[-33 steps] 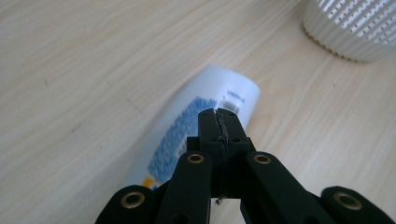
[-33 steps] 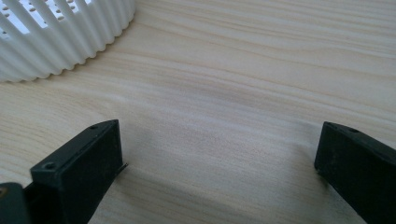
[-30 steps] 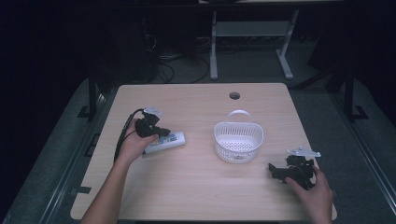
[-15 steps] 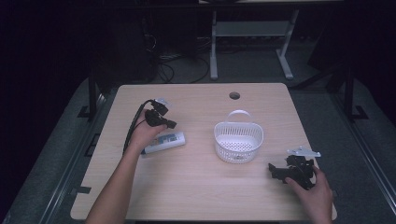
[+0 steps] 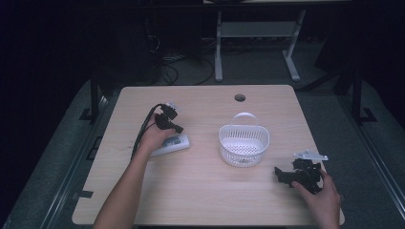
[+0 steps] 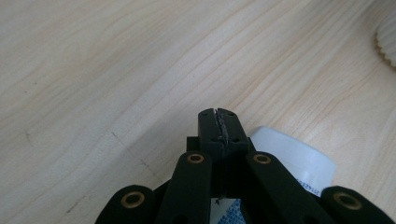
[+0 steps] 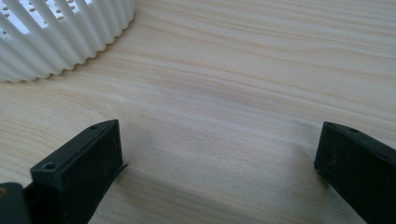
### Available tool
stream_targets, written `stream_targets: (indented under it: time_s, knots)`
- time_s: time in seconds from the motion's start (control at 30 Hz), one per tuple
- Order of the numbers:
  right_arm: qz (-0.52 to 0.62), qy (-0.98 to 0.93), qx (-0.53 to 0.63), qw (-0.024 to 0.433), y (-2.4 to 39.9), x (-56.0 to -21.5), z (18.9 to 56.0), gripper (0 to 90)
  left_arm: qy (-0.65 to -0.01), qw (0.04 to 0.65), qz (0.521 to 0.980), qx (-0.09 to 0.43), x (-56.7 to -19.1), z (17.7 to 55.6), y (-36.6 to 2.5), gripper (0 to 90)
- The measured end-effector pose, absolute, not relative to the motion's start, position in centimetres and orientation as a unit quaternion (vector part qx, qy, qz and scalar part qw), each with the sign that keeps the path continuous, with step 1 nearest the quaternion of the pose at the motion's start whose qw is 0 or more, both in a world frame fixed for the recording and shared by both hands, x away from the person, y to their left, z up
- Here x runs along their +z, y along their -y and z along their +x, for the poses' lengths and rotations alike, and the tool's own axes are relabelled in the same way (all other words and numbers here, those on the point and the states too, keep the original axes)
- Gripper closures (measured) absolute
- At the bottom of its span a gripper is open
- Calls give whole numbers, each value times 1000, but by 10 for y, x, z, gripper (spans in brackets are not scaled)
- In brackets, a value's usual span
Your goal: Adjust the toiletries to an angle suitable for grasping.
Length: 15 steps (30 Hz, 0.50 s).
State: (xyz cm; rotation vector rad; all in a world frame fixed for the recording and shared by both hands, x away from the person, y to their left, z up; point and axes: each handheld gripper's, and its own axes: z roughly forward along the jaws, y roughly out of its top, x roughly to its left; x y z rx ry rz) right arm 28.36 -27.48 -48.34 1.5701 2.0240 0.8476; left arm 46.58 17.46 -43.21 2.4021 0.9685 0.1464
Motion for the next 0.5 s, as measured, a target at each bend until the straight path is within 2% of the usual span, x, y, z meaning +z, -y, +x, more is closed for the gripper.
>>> stream_targets:
  time_s: [0.5]
  knots:
    - [568, -732, 307, 220, 275, -483, 284, 5, -351, 260, 899, 36, -442, 454, -171, 900]
